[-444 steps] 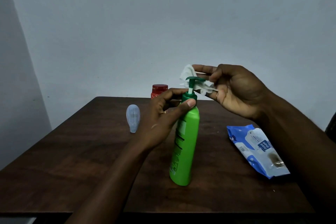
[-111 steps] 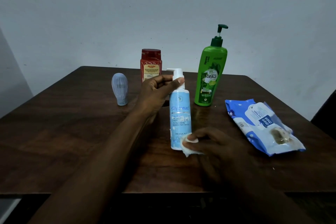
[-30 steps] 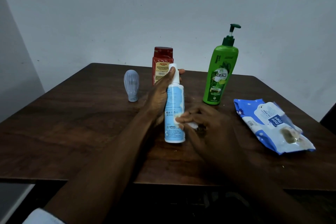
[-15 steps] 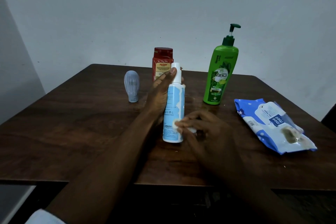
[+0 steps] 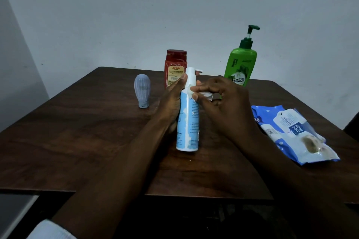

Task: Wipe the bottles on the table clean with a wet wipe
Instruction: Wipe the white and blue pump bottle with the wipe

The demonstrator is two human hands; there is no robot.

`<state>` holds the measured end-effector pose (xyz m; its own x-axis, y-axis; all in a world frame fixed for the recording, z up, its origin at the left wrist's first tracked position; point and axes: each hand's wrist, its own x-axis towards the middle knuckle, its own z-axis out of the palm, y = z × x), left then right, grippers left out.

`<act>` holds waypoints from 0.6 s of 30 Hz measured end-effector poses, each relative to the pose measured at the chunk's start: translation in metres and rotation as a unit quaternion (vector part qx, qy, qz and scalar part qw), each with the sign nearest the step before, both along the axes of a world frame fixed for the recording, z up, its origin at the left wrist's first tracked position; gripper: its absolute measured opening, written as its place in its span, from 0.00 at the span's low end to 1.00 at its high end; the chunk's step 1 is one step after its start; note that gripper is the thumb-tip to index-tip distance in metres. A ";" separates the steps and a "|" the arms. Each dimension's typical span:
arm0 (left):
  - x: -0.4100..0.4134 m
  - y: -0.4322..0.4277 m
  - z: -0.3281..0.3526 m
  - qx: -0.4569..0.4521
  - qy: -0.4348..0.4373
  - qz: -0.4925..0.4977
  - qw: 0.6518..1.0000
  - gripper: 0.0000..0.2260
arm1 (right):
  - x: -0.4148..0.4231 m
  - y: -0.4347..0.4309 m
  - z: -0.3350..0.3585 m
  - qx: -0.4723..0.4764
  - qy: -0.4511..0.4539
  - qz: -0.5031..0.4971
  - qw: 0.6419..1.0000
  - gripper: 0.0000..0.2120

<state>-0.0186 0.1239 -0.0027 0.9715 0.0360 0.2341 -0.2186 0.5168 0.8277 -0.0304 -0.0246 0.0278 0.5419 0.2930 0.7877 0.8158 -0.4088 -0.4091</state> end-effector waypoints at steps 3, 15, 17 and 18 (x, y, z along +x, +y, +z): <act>0.000 -0.001 0.000 -0.031 -0.010 -0.014 0.999 0.16 | -0.001 -0.001 -0.003 -0.007 -0.009 -0.003 1.000 0.08; 0.012 0.005 -0.008 -0.046 -0.009 0.018 0.999 0.18 | -0.028 -0.009 -0.035 -0.037 0.013 0.036 0.999 0.07; 0.013 0.006 -0.011 -0.024 -0.004 0.035 0.999 0.17 | -0.039 -0.014 -0.045 -0.050 0.011 0.034 0.998 0.07; 0.013 0.006 -0.012 -0.014 0.002 0.043 0.999 0.16 | -0.044 -0.016 -0.050 -0.056 0.008 0.035 0.998 0.07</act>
<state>-0.0052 0.1301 -0.0146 0.9653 0.1265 0.2282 -0.2605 0.5186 0.8143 -0.0743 -0.0405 -0.0224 0.5302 0.4155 0.7391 0.8371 -0.3953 -0.3783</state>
